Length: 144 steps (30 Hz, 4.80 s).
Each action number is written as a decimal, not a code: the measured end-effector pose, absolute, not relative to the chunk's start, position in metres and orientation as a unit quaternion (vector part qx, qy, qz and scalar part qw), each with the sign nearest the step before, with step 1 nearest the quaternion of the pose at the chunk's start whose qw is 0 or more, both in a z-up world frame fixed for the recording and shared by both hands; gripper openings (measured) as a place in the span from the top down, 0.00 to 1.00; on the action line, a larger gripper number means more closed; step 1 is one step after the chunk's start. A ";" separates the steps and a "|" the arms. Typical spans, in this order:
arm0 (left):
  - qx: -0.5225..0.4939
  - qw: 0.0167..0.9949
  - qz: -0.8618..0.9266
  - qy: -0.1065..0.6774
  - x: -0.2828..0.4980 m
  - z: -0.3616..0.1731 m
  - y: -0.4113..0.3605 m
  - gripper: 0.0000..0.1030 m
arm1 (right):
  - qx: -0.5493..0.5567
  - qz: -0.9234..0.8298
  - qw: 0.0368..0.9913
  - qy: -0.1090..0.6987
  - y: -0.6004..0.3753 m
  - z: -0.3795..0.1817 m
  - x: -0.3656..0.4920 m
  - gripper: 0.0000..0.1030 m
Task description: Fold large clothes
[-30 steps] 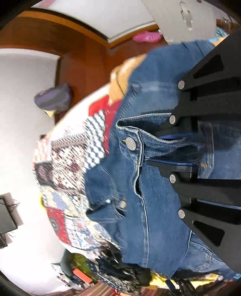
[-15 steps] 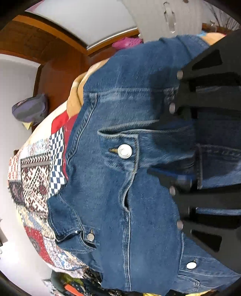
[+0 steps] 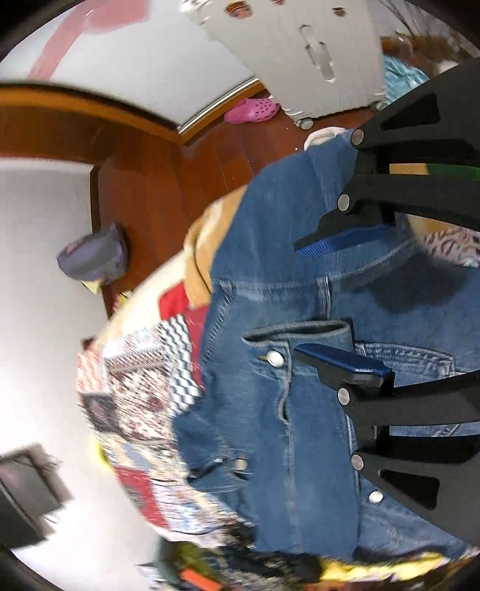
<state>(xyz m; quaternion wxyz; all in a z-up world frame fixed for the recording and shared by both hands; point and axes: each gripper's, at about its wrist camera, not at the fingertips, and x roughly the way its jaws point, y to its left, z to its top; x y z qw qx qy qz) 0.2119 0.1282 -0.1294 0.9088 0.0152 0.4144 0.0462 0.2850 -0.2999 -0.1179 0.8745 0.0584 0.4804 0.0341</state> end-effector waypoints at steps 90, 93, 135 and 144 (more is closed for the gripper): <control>-0.017 0.903 -0.007 0.429 0.243 -0.164 0.059 0.19 | 0.219 0.044 0.840 0.495 -0.300 -0.147 0.270 0.39; -0.027 0.901 -0.009 0.432 0.248 -0.166 0.057 0.19 | 0.276 0.012 0.816 0.507 -0.328 -0.171 0.281 0.39; -0.044 0.918 0.046 0.392 0.183 -0.133 0.133 0.19 | 0.095 0.268 0.848 0.448 -0.056 -0.076 0.290 0.94; -0.061 0.895 0.062 0.437 0.164 -0.168 0.158 0.19 | -0.016 0.297 0.762 0.575 0.010 -0.174 0.253 0.88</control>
